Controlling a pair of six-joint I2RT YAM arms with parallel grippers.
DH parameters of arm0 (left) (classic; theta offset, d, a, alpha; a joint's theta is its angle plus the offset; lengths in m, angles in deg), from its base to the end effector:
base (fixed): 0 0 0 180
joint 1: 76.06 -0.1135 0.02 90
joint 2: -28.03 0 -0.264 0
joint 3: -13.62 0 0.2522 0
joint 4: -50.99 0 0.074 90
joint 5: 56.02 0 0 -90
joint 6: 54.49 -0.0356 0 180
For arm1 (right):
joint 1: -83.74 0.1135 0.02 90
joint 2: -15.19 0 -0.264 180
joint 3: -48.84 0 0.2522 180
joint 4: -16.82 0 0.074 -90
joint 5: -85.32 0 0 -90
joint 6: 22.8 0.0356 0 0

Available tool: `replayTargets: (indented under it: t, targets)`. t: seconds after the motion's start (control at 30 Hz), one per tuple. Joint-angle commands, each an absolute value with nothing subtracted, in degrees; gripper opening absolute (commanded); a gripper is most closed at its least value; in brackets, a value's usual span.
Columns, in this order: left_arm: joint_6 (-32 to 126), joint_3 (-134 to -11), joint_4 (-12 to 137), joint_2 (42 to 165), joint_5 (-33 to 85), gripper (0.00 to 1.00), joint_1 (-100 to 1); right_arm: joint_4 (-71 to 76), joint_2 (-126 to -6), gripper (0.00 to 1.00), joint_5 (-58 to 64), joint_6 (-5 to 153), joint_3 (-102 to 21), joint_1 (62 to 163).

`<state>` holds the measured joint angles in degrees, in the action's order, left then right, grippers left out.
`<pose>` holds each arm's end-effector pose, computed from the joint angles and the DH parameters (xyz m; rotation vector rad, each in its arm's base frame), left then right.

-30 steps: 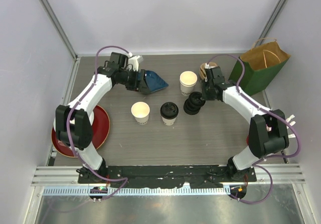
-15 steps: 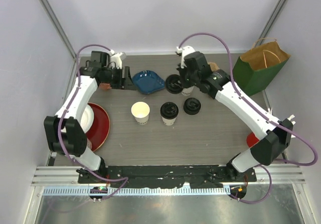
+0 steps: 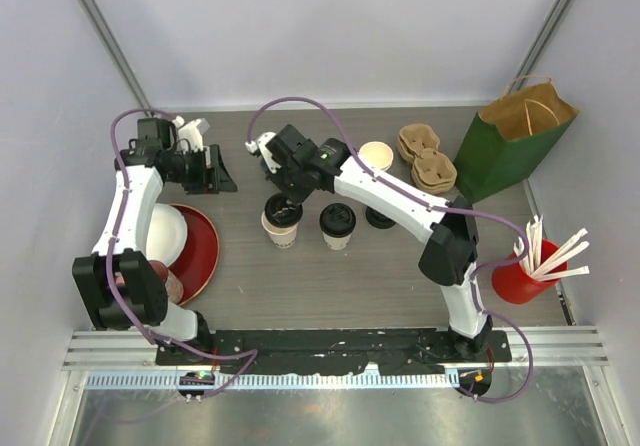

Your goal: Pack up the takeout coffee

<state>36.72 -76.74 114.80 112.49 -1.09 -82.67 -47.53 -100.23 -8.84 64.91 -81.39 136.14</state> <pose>0.3005 0.0142 0.3148 0.0553 2.4705 -0.7434 0.2755 0.3535 0.3331 -1.0988 2.1963 0.3024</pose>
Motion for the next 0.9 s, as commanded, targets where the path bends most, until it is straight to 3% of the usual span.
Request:
replayTargets:
  t: [0.0, 0.87]
  targets:
    - [35.8, -75.8, 115.2, 110.0, -1.0, 0.64, -82.5, -53.4, -99.7, 0.01, -8.5, 63.5, -85.9, 136.8]
    - [35.8, -74.3, 113.7, 110.4, -2.0, 0.64, -82.5, -48.2, -106.8, 0.01, -6.4, 62.5, -86.3, 137.5]
